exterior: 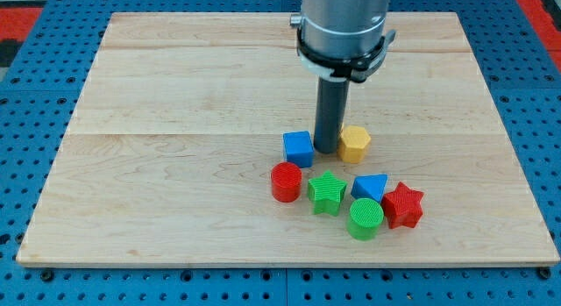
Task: Move your arm to the parallel to the top of the blue cube
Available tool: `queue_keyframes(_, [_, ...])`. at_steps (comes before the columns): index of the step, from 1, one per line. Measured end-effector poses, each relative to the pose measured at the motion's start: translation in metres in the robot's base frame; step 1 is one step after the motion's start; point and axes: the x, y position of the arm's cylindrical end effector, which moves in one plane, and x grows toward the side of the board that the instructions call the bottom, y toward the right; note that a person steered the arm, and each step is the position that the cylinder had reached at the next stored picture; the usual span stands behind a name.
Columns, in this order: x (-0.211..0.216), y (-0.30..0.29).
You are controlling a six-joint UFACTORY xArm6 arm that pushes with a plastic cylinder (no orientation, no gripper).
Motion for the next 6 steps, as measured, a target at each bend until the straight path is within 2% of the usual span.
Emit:
queue_keyframes(2, [-0.051,0.010])
queue_keyframes(4, [-0.088,-0.046])
queue_keyframes(6, [-0.098,-0.075])
